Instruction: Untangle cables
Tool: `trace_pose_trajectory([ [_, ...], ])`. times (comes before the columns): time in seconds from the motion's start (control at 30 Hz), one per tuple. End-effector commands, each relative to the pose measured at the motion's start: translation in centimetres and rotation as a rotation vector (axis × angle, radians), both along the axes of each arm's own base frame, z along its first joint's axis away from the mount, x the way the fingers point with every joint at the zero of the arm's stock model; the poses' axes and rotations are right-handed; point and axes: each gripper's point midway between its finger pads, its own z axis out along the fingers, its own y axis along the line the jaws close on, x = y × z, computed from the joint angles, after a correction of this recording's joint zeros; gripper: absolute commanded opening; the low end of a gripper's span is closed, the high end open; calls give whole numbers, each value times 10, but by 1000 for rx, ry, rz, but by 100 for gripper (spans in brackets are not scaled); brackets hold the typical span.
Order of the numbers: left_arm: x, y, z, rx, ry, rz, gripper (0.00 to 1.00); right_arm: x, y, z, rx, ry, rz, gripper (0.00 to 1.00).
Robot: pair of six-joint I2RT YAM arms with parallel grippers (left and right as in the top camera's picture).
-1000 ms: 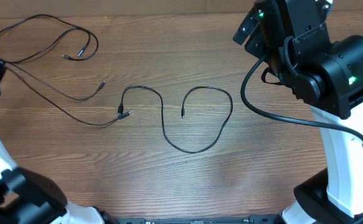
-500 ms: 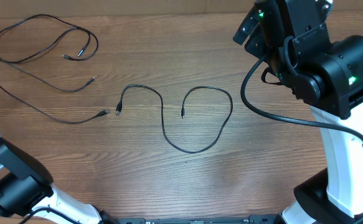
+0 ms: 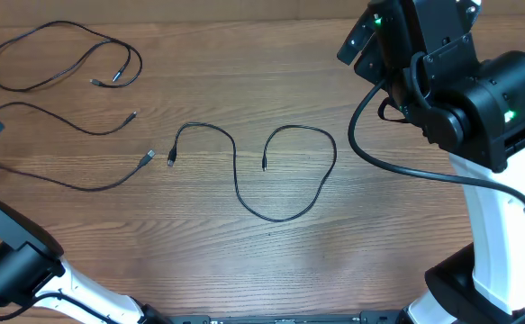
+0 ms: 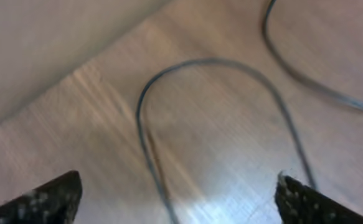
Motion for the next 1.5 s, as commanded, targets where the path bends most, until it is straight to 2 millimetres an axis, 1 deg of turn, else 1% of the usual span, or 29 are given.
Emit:
trace_pose_trajectory([
  [0.0,-5,-12,-2,-58,29,-13,98,0,-3,2,-9,-9,-9,100],
  [0.03,-7,-22,-8,-103,43,-30,95,0,-3,2,-9,-9,-9,100],
  [0.13,-14,-44,-18,-201,73,-53,87,0,-3,2,-9,-9,-9,100],
  [0.2,-24,-54,-28,-268,107,-12,83,0,-3,2,-9,-9,-9,100],
  [0.3,-40,-69,-46,-358,149,60,83,0,-3,2,-9,-9,-9,100],
  [0.37,-51,-81,-61,-414,183,102,80,0,-3,2,-9,-9,-9,100],
  [0.4,-54,-86,-68,-431,194,113,80,0,-3,2,-9,-9,-9,100],
  [0.43,-57,-93,-79,-444,208,112,82,0,-3,2,-9,-9,-9,100],
  [0.5,-58,-99,-89,-449,218,104,86,0,-3,2,-9,-9,-9,100],
  [0.53,-57,-102,-93,-447,218,99,86,0,-3,2,-9,-9,-9,100],
  [0.6,-55,-104,-98,-436,222,91,86,0,-3,2,-9,-9,-9,100],
  [0.7,-55,-109,-102,-411,251,97,82,0,-3,2,-9,-9,-9,100],
  [0.83,-52,-121,-107,-372,300,99,83,0,-3,2,-9,-9,-9,100],
  [0.87,-50,-128,-107,-361,319,95,89,0,-3,2,-9,-9,-9,100],
  [0.93,-46,-140,-108,-366,336,95,93,0,-3,2,-9,-9,-9,100],
  [1.03,-44,-169,-111,-403,372,115,94,0,-3,2,-9,-9,-9,100],
  [1.2,-48,-198,-122,-425,421,136,100,0,-3,2,-9,-9,-9,100],
  [1.27,-53,-210,-129,-443,432,173,100,0,-3,2,-9,-9,-9,100],
  [1.37,-57,-221,-134,-456,447,198,100,0,-3,2,-9,-9,-9,100],
  [1.47,-59,-228,-137,-457,463,187,95,0,-3,2,-9,-9,-9,100],
])
